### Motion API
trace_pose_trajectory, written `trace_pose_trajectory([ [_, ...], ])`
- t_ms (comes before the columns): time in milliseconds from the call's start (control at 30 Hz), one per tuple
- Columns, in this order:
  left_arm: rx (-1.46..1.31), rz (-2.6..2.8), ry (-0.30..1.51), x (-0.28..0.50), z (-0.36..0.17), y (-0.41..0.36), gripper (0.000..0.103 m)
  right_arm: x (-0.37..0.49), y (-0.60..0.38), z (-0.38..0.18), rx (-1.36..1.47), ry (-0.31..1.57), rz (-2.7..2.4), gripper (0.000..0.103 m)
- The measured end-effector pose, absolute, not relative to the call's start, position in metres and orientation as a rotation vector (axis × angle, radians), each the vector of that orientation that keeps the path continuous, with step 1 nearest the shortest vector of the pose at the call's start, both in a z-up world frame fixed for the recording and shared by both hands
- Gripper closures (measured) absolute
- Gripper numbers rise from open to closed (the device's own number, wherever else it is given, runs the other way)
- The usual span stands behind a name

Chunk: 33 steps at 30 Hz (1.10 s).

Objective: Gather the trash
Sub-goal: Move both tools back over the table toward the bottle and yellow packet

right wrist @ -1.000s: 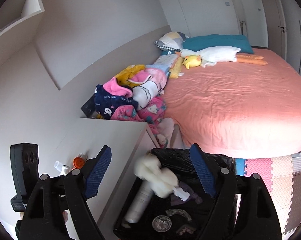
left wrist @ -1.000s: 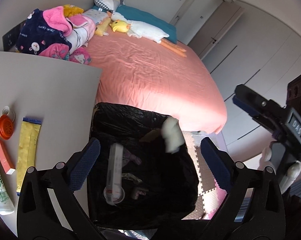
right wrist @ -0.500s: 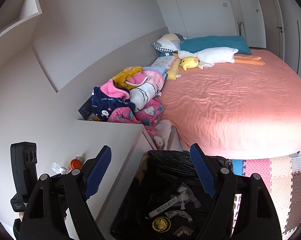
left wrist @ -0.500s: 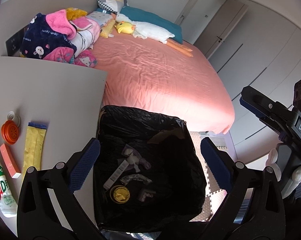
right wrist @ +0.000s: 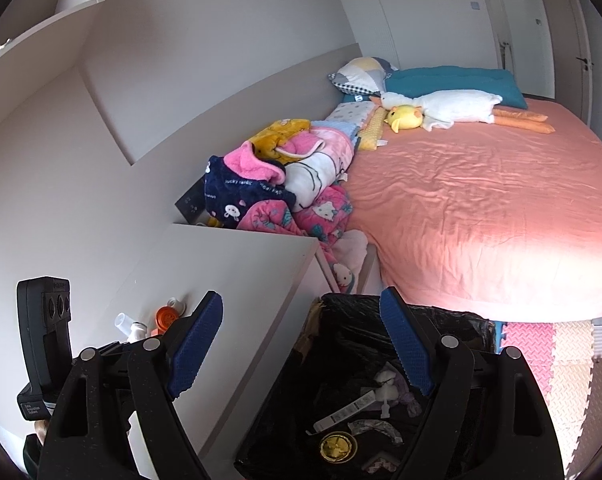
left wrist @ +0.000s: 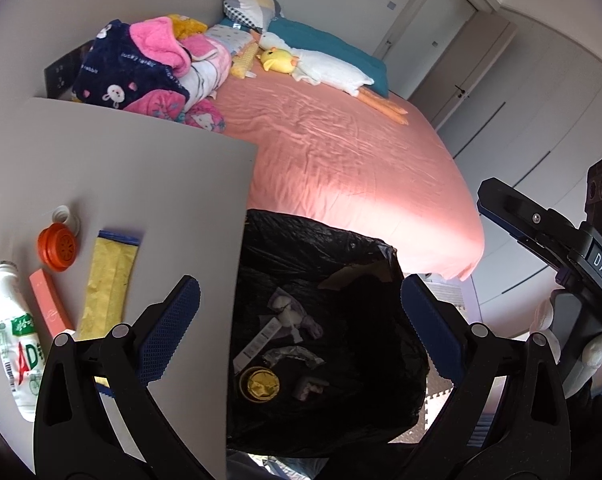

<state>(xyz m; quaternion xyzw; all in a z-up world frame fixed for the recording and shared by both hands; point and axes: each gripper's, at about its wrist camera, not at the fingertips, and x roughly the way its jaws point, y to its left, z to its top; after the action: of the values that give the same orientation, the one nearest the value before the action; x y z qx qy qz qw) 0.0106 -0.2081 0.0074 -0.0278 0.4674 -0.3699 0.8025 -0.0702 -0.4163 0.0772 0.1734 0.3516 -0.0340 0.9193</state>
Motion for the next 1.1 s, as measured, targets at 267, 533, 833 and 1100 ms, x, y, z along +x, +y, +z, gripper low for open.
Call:
trace_pose_trajectory([
  [267, -0.083, -0.723, 1.003, 0.012, 0.004, -0.174, 0.006, -0.057, -0.388, 0.069, 0.337, 0.754, -0.007, 0.022],
  [533, -0.11, -0.661, 0.999, 0.011, 0.001, -0.141, 0.006, -0.046, -0.36, 0.065, 0.316, 0.781, 0.039, 0.022],
  [833, -0.139, -0.583, 0.997, 0.011, -0.005, -0.105, 0.006, -0.033, -0.327, 0.056, 0.285, 0.821, 0.081, 0.022],
  [1100, -0.159, -0.524, 0.998, 0.011, -0.011, -0.075, 0.006, -0.018, -0.298, 0.045, 0.249, 0.869, 0.122, 0.022],
])
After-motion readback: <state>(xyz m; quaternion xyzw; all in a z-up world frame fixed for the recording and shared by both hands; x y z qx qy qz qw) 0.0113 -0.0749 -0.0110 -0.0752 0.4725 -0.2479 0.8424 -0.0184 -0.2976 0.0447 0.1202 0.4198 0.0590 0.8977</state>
